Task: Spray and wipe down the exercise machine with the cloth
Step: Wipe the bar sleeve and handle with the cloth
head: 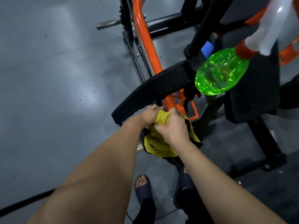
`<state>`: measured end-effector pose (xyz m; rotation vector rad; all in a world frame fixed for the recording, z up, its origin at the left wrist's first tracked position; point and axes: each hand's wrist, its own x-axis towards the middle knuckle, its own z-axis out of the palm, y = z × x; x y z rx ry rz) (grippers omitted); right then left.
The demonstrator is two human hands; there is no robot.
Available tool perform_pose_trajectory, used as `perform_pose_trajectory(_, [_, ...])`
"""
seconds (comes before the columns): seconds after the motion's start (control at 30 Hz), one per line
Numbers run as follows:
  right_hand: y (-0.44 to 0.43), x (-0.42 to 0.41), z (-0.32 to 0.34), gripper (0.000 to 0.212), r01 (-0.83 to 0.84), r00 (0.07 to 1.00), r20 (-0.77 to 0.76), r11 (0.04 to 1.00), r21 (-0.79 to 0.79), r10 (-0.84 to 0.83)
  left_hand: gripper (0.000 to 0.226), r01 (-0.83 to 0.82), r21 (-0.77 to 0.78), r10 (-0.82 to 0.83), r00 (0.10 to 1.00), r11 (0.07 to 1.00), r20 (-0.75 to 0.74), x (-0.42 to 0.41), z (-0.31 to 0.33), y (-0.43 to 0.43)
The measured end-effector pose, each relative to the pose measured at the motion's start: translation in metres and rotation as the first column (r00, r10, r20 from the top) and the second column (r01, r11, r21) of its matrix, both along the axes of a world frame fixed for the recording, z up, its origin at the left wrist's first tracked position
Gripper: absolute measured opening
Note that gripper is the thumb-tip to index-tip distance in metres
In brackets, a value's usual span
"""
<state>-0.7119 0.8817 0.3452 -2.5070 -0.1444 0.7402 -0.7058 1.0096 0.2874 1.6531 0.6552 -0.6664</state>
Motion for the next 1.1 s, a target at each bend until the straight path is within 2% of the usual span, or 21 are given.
perform_pose_trajectory(0.13, [-0.044, -0.038, -0.002, 0.079, 0.134, 0.990, -0.046, 0.985, 0.112, -0.130, 0.031, 0.076, 0.091, -0.074, 0.997, 0.993, -0.029, 0.000, 0.004, -0.005])
perform_pose_trajectory(0.23, [-0.072, -0.059, 0.002, 0.067, 0.146, 0.988, 0.015, 0.974, 0.171, -0.151, 0.033, 0.141, 0.122, -0.142, 0.990, 0.982, -0.001, 0.004, 0.010, -0.006])
perform_pose_trajectory(0.3, [-0.078, -0.060, 0.001, 0.053, 0.151, 0.987, 0.040, 0.977, 0.153, -0.158, 0.033, 0.134, 0.128, -0.137, 0.990, 0.983, 0.013, 0.004, 0.007, -0.006])
perform_pose_trajectory(0.37, [-0.069, -0.048, -0.002, 0.045, 0.072, 0.992, 0.096, 0.994, 0.085, -0.080, 0.031, 0.064, 0.128, -0.067, 0.998, 0.990, 0.022, 0.001, 0.001, -0.007])
perform_pose_trajectory(0.5, [-0.023, -0.016, -0.009, 0.046, -0.087, 0.978, 0.188, 0.996, -0.010, 0.087, 0.021, -0.139, 0.020, 0.139, 0.990, 0.990, 0.032, 0.001, -0.012, -0.007])
perform_pose_trajectory(0.57, [-0.011, -0.010, -0.011, 0.046, -0.070, 0.979, 0.193, 0.997, 0.022, 0.064, 0.024, -0.190, -0.060, 0.190, 0.982, 0.980, -0.001, -0.001, -0.007, -0.006])
perform_pose_trajectory(0.67, [-0.018, -0.017, -0.013, 0.051, 0.007, 0.985, 0.171, 0.999, 0.052, -0.016, 0.033, -0.108, -0.024, 0.107, 0.994, 0.994, -0.015, -0.003, -0.001, -0.004])
perform_pose_trajectory(0.8, [-0.042, -0.042, -0.018, 0.051, 0.041, 0.961, 0.267, 0.990, 0.134, -0.076, 0.026, 0.003, 0.078, -0.001, 1.000, 0.997, -0.023, 0.000, 0.007, -0.001])
perform_pose_trajectory(0.9, [-0.066, -0.054, -0.019, 0.047, 0.059, 0.970, 0.223, 0.984, 0.166, -0.095, 0.037, 0.051, 0.107, -0.043, 0.996, 0.993, -0.075, -0.001, 0.014, 0.000])
perform_pose_trajectory(0.97, [-0.077, -0.059, -0.015, 0.051, 0.088, 0.983, 0.146, 0.987, 0.137, -0.108, 0.045, 0.010, 0.123, 0.000, 0.996, 0.992, -0.086, -0.002, 0.010, -0.002])
perform_pose_trajectory(1.03, [-0.077, -0.062, -0.012, 0.060, 0.135, 0.982, 0.118, 0.984, 0.114, -0.149, 0.041, -0.130, 0.079, 0.135, 0.989, 0.988, -0.062, -0.002, 0.013, -0.009])
perform_pose_trajectory(1.1, [-0.066, -0.059, -0.006, 0.082, 0.205, 0.971, 0.103, 0.971, 0.122, -0.217, 0.033, -0.167, 0.156, 0.170, 0.985, 0.974, -0.003, -0.003, 0.017, -0.018])
